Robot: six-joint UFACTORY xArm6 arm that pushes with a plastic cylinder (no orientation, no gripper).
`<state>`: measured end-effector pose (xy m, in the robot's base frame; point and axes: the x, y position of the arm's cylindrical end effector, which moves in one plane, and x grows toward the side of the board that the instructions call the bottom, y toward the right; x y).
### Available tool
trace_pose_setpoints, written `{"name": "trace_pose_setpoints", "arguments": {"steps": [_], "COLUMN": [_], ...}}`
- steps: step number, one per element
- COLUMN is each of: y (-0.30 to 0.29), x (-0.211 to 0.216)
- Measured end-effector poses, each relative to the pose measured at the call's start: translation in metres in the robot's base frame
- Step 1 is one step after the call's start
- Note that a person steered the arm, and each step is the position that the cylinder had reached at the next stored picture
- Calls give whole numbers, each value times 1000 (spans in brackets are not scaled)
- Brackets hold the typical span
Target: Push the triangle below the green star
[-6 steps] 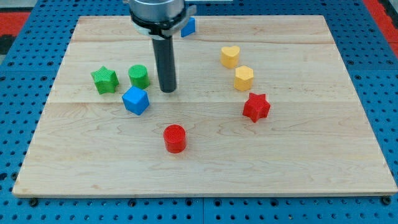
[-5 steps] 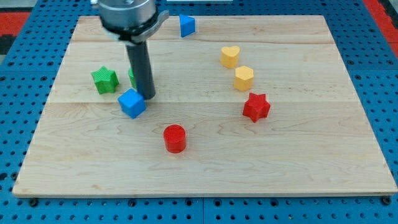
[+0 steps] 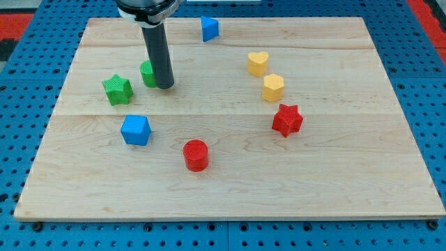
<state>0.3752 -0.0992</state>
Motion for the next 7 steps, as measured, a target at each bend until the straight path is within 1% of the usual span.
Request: {"name": "trace_pose_setpoints", "arguments": {"steps": [1,2,3,4,5,6,7], "y": [62,123,156,154,100,77,50], "x": [-34,-82,-147,-182,-177,-181,-146]}}
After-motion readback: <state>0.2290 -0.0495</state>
